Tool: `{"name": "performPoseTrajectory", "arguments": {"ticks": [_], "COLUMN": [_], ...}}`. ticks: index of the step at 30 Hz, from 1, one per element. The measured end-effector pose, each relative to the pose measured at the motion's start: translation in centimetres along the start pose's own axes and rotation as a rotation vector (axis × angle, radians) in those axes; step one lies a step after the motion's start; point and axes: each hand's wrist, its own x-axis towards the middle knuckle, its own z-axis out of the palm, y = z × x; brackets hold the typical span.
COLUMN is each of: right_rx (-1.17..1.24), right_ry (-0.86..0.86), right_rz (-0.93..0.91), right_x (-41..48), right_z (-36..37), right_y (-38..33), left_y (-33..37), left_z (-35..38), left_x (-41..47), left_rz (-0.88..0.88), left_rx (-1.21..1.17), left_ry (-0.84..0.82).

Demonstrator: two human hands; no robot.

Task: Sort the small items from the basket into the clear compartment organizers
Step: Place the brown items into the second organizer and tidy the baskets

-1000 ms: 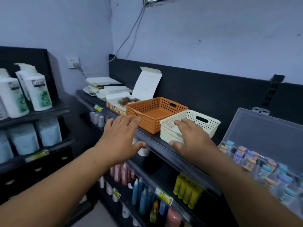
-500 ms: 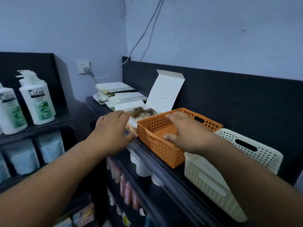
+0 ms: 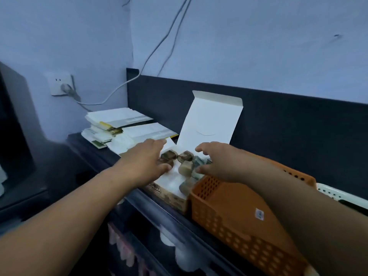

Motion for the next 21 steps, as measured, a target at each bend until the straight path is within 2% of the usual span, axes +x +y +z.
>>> {"name": "performPoseTrajectory", "arguments": {"ticks": [6,11,21], "right_rx": [-0.024,-0.069,-0.15], "right_ry": [-0.084,-0.16,-0.24], "right_rz": [0.164,0.247,0.218], "right_x": [7.0,10.1,13.0], "right_z": [2.2,4.3,7.5], "right_y": [-1.9,-2.7,-2.2], "left_y": [-4.7,-5.9,-6.0], "left_z": [2.2,4.7,7.0], "left_x": [6.8,9.9,11.3], "left_rz": [0.184,0.359,0.457], "left_rx": [0.001,-0.013,0.006], "left_ry": [-0.211,-0.31,-0.269]}}
